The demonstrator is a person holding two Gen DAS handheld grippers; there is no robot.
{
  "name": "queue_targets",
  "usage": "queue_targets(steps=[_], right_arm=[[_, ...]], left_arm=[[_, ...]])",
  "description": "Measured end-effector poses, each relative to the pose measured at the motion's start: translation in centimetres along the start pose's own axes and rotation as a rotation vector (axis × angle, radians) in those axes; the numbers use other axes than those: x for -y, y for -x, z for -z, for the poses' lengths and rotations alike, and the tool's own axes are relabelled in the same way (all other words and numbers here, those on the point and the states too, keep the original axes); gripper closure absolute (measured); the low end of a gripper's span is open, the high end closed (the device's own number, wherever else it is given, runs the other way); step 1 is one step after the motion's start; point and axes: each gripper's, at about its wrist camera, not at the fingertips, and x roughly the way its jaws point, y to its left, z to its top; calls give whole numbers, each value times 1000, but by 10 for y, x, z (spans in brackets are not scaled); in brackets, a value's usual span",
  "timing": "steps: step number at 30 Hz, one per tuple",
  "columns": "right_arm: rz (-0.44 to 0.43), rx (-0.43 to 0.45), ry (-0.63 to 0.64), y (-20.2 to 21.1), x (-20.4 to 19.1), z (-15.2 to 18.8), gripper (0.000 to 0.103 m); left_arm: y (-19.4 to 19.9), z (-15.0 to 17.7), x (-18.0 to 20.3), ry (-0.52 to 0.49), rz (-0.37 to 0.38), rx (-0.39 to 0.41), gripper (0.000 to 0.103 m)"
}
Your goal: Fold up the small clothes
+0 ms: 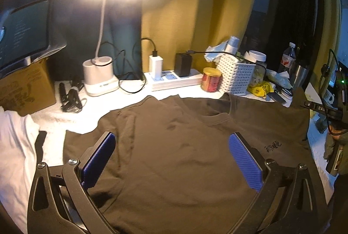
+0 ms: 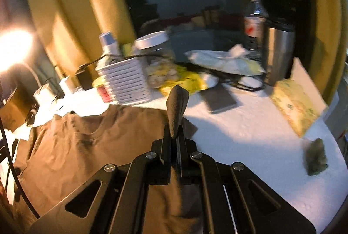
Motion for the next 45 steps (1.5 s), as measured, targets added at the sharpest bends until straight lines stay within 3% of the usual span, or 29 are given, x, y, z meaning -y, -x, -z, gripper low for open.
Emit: queue_targets(steps=[14, 15, 18, 19, 25, 31, 38, 39, 40, 41, 45], right_arm=[[-90, -204, 163, -59, -84, 24, 98], [-98, -215, 173, -61, -88, 27, 94], [-134, -228, 177, -58, -89, 32, 59], [-139, -223, 180, -55, -89, 32, 57], [-101, -161, 172, -22, -63, 32, 57], [-6, -180, 45, -12, 7, 41, 57], [-127, -255, -83, -24, 32, 59, 57], [-136, -247, -64, -24, 27, 60, 61], [-142, -242, -51, -23, 25, 60, 82], [-145, -233, -34, -21, 21, 60, 92], [-98, -144, 48, -3, 9, 53, 95]], left_arm=[[3, 14, -33, 49, -35, -29, 1], [4, 14, -32, 46, -34, -30, 1], [4, 14, -26, 35, -30, -31, 1], [6, 14, -23, 25, -27, -28, 1], [6, 15, 1, -6, -9, -32, 1], [10, 17, 31, -63, 13, -39, 1], [13, 15, 49, -88, 12, -46, 1], [14, 15, 50, -90, 11, -45, 1], [14, 15, 52, -93, 8, -45, 1], [15, 15, 53, -97, 4, -46, 1], [17, 16, 54, -104, -5, -51, 1]])
